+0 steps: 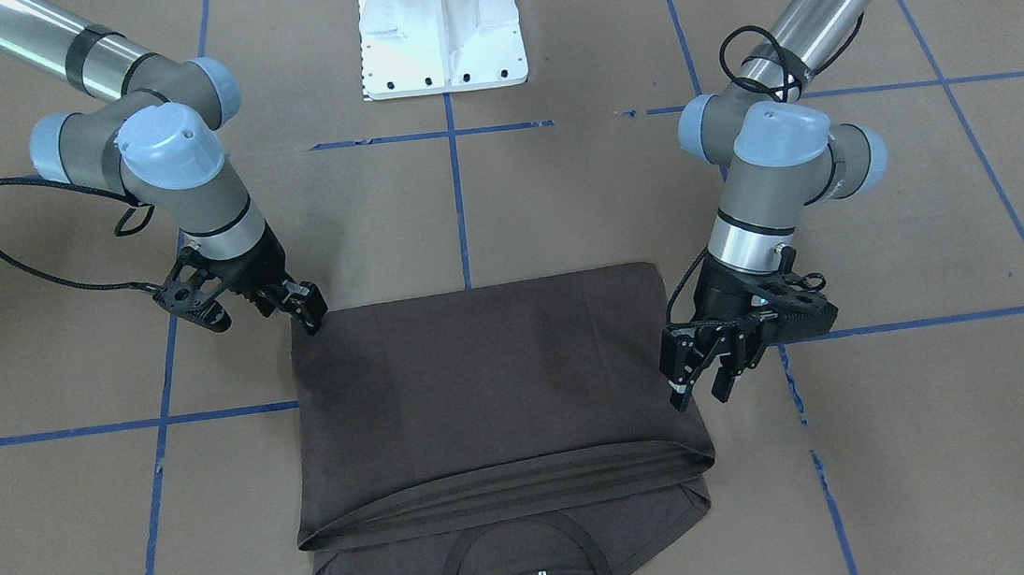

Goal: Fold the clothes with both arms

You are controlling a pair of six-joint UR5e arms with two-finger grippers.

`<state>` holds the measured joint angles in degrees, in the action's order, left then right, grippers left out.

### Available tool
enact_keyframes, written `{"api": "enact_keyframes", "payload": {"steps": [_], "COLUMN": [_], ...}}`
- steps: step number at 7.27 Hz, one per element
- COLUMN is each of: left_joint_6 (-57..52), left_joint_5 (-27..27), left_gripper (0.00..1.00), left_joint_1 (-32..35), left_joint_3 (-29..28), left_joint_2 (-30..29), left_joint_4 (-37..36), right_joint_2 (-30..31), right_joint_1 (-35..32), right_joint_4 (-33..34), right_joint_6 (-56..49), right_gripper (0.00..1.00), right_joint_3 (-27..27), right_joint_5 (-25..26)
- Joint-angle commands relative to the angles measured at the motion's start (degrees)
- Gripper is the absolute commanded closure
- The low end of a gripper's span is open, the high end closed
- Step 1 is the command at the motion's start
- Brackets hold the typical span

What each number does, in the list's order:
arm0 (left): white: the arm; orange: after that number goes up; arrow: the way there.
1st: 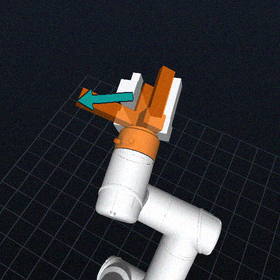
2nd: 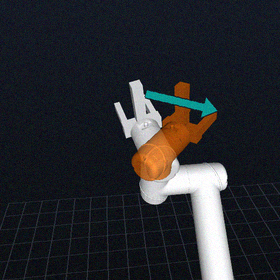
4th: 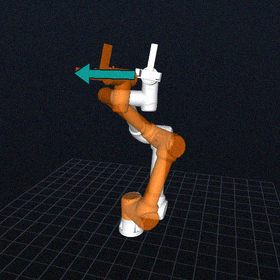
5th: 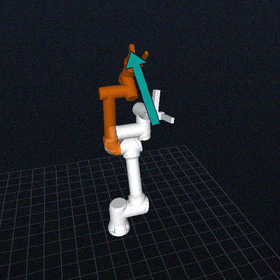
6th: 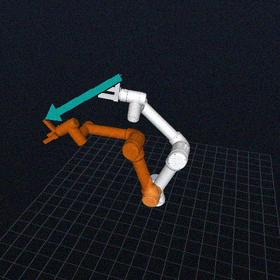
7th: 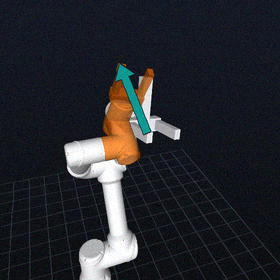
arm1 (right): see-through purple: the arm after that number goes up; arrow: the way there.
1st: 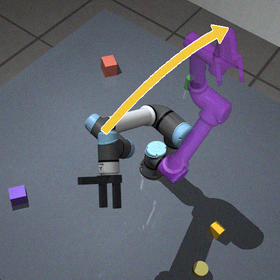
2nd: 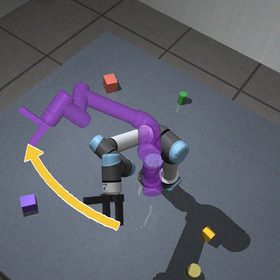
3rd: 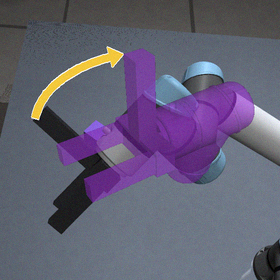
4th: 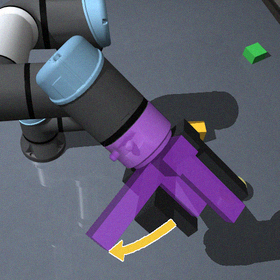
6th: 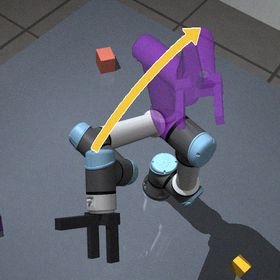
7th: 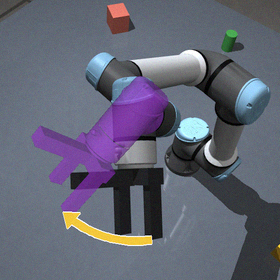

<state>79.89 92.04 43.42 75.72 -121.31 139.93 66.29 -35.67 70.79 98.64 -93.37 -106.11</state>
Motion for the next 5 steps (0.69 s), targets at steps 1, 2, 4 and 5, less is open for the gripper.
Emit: {"api": "enact_keyframes", "payload": {"steps": [1, 2, 4, 5], "left_joint_6": [0.0, 0.0, -0.1, -0.1], "left_joint_5": [0.0, 0.0, 0.0, 0.1], "left_gripper": [0.34, 0.34, 0.34, 0.34], "left_joint_1": [0.1, 0.0, 0.0, 0.0], "left_joint_3": [-0.1, -0.1, 0.0, 0.1], "left_joint_2": [0.0, 0.0, -0.1, 0.0], "left_joint_4": [0.0, 0.0, 0.0, 0.0], "right_joint_2": [-0.5, -1.0, -2.7, -2.6], "right_joint_1": [0.3, 0.3, 0.3, 0.3], "right_joint_4": [0.0, 0.0, 0.0, 0.0], "right_joint_6": [0.3, 0.5, 1.5, 1.6], "right_gripper": [0.30, 0.47, 0.84, 1.00], "right_joint_3": [0.6, 1.4, 3.6, 3.3], "right_joint_5": [2.1, 2.7, 3.3, 3.3]}}
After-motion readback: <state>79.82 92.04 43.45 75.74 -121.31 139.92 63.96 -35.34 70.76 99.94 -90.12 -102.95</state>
